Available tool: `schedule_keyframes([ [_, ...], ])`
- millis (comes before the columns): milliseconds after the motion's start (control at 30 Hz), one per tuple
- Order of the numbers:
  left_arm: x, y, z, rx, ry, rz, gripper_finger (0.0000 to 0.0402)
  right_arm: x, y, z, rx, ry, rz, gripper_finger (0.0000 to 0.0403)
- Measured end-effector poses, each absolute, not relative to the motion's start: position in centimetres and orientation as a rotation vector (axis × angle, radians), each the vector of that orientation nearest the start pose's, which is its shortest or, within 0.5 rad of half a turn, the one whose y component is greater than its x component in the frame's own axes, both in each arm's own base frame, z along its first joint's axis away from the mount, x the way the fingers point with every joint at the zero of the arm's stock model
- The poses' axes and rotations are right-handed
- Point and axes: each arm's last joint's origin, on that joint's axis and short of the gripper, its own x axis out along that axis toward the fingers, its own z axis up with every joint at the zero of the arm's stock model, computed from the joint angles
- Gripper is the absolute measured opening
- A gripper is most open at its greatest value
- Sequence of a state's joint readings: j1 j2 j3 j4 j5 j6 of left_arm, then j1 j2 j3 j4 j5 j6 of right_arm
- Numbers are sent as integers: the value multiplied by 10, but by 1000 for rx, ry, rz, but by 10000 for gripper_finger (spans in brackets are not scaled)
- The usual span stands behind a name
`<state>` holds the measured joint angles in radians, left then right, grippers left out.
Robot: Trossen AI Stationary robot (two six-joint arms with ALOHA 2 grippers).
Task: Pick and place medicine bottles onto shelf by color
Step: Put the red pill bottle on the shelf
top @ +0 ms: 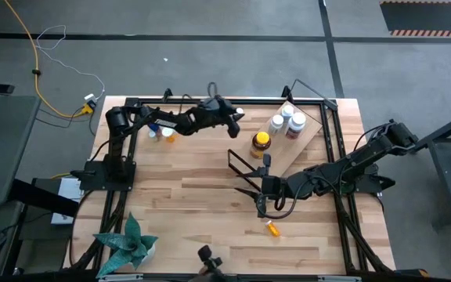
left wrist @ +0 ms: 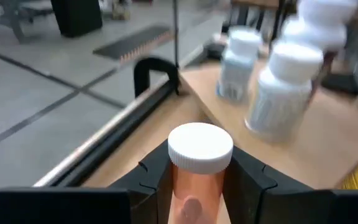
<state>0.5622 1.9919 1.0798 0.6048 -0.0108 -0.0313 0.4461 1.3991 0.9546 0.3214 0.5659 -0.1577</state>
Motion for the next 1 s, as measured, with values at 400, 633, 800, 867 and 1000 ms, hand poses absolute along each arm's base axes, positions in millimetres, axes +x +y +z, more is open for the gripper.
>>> schedule_keyframes([
  [400,381,190,171,-39,288,445,101,289,121,301,-214,117,-105,165],
  [633,389,184,168,-44,219,412,101,290,122,301,-214,116,-91,165],
  [800,397,182,161,-87,77,344,101,290,122,301,-213,113,-91,165],
  [867,398,182,157,-101,57,323,101,290,122,301,-213,113,-92,165],
  [1000,400,180,154,-87,42,250,101,290,122,301,-213,113,-91,165],
])
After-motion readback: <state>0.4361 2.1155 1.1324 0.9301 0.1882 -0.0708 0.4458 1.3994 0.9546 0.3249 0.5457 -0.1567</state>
